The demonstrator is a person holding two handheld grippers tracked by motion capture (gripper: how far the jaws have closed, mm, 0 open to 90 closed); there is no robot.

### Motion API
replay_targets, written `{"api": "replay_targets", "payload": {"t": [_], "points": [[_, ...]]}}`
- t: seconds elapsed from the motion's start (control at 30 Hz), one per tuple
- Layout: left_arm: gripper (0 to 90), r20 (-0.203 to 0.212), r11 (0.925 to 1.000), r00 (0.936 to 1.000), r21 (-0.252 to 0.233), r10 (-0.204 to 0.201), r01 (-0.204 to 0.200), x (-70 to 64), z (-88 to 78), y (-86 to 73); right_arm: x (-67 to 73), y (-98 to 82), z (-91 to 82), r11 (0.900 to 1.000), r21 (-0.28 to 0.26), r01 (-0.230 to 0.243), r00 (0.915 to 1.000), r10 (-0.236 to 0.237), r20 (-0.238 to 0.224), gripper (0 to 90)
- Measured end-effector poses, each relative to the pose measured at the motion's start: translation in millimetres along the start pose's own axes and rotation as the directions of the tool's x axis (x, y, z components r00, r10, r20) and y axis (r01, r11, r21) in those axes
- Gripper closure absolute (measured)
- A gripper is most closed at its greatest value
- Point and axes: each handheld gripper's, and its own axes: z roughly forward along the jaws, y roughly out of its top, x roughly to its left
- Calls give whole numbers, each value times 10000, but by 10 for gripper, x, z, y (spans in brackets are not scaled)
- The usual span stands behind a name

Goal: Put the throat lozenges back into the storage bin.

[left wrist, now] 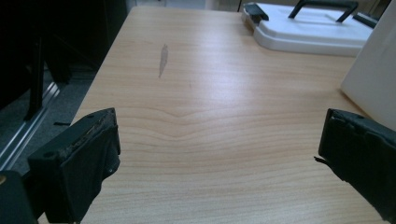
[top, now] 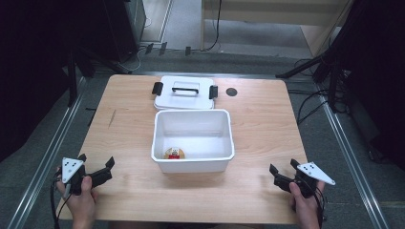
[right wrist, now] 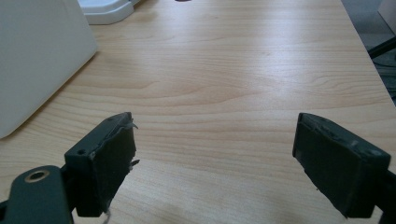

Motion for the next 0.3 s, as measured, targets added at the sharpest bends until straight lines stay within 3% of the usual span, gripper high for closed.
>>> {"api": "replay_targets", "payload": {"t": [0.17, 0.3], "points": [[0, -67, 9996, 9996, 44, -274, 274, -3, 54, -33, 6, 0, 3, 10000, 6, 30, 10000, -30, 11, 136], [0, -162, 9992, 9998, 364, -139, 145, -32, 105, -49, 10, 0, 5, 10000, 26, 76, 9999, -76, 68, 136]]}}
